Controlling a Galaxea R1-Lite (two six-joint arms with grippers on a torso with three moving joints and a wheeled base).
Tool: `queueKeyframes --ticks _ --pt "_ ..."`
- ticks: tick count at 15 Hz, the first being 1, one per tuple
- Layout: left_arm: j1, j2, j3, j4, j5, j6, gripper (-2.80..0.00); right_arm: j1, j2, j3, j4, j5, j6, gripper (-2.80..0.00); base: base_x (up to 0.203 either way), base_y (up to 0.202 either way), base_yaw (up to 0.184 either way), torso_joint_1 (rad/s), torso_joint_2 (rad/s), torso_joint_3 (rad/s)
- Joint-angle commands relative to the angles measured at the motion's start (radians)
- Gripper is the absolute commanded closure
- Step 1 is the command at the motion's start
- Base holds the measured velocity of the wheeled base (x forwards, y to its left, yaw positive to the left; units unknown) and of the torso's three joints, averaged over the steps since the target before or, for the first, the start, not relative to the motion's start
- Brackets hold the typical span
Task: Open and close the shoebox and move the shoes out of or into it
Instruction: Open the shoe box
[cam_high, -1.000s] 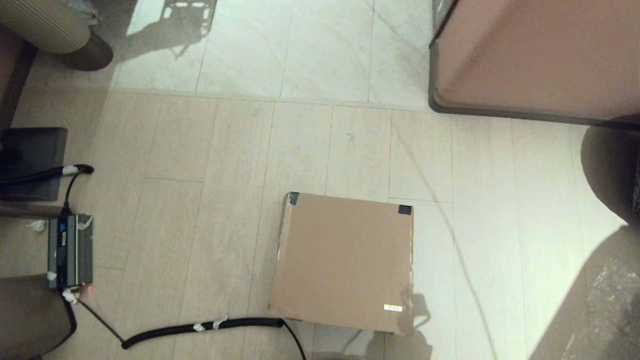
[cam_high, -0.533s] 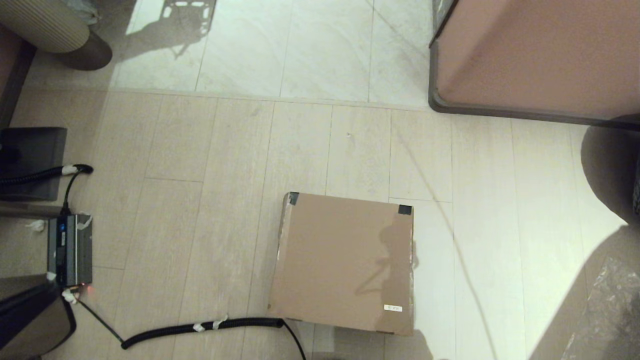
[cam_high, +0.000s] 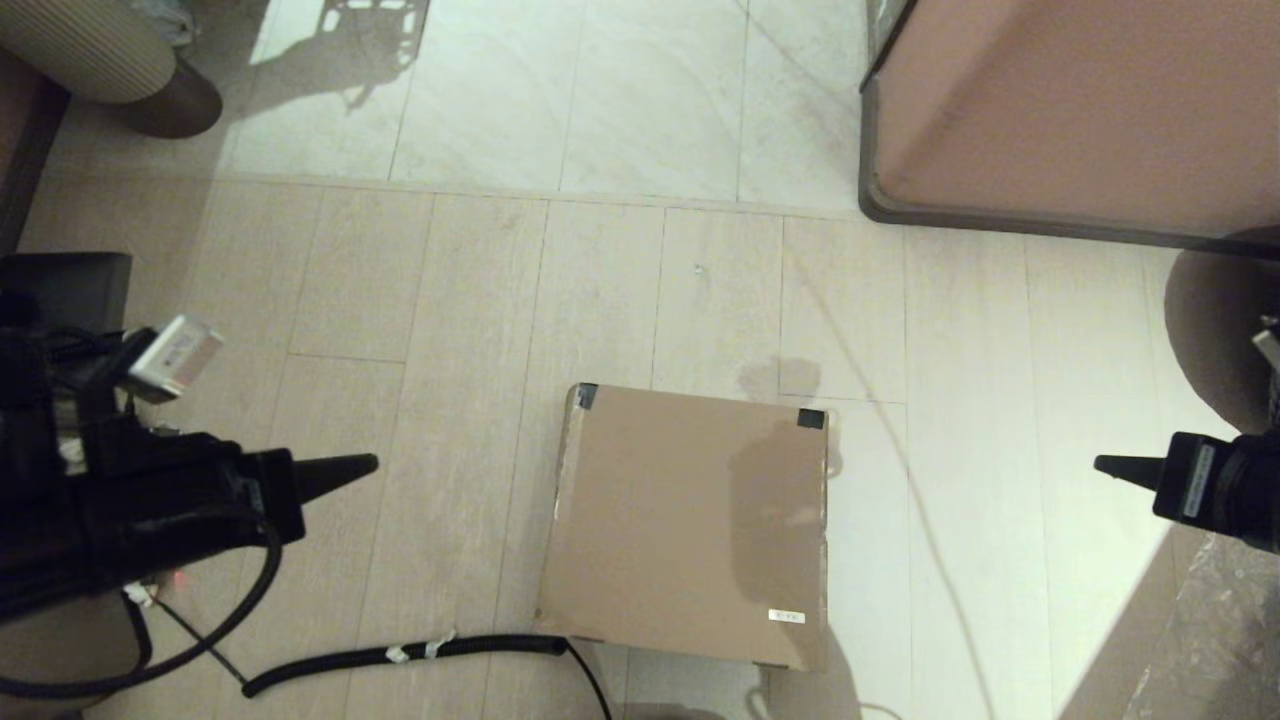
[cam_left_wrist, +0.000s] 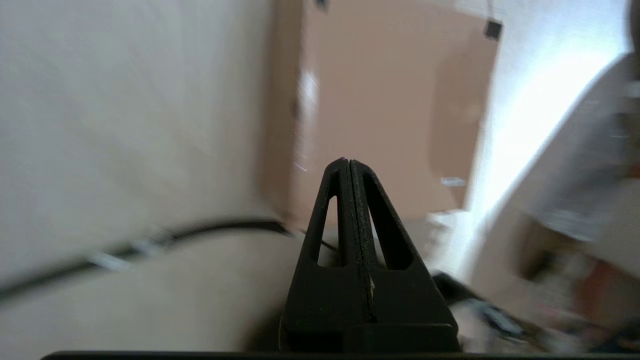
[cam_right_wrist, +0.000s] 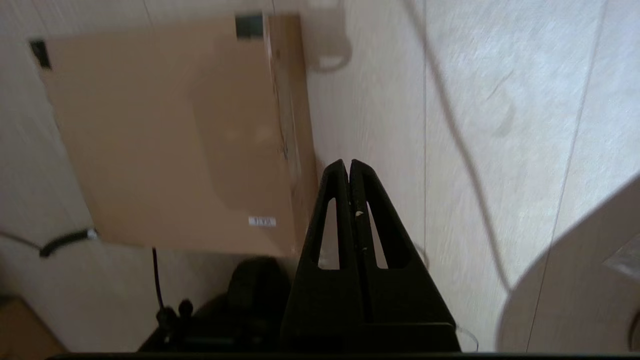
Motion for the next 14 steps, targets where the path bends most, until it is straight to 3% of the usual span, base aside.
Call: queueKeyframes --ticks 1,4,7,8,11,14 --pt "-0.065 0.131 -0.004 -0.011 -0.004 -0.075 0.00 0.046 0.136 0.004 0.000 0.001 0.006 0.00 0.000 0.000 0.000 0.000 0.00 0.000" --pt "-0.113 0.227 -0.007 -0.029 -0.001 -0.118 0.00 0.065 0.230 0.014 -0.008 0.004 0.055 0.00 0.000 0.000 0.000 0.000 0.00 0.000" --pt "-0.118 0.325 0.016 -0.155 0.048 -0.127 0.00 0.119 0.241 0.021 -0.007 0.001 0.066 0.00 0.000 0.000 0.000 0.000 0.00 0.000" --pt "-0.117 0.343 0.023 -0.177 0.076 -0.126 0.00 0.131 0.241 0.029 -0.007 0.004 0.067 0.00 0.000 0.000 0.000 0.000 0.00 0.000" --pt "-0.108 0.388 0.067 -0.188 0.078 -0.133 0.00 0.154 0.291 0.058 -0.025 0.005 0.066 0.00 0.000 0.000 0.000 0.000 0.00 0.000" --pt "-0.110 0.466 0.066 -0.256 0.081 -0.132 0.00 0.156 0.397 0.106 -0.263 -0.021 0.067 0.00 0.000 0.000 0.000 0.000 0.00 0.000"
